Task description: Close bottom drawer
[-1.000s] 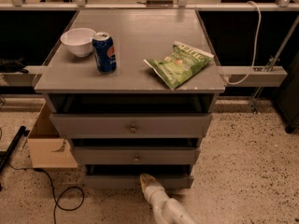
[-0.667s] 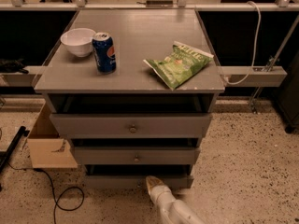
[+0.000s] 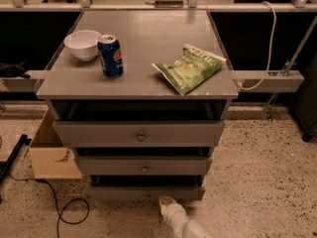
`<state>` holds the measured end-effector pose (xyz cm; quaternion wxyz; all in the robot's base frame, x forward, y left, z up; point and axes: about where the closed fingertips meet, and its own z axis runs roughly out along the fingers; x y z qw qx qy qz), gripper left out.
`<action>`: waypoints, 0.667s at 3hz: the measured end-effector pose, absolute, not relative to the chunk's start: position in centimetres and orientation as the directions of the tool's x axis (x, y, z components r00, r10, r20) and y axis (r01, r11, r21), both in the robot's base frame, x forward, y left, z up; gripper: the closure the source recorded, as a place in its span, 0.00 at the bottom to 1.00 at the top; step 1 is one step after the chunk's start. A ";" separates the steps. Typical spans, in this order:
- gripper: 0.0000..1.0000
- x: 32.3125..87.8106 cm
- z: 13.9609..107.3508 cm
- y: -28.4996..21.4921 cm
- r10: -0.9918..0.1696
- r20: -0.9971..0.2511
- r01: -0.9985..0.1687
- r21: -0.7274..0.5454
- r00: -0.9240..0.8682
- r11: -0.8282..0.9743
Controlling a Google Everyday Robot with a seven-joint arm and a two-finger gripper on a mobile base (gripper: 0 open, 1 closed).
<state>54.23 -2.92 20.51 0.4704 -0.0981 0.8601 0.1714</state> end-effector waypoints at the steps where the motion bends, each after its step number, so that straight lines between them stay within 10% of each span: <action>1: 1.00 55.2 19.9 -0.9 0.027 -0.834 -0.325 0.244 -0.551 0.914; 2: 1.00 54.9 18.7 -0.1 0.002 -0.824 -0.332 0.230 -0.567 0.915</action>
Offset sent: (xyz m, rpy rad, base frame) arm 0.0080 0.0170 -0.0048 0.0351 0.0129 -0.0015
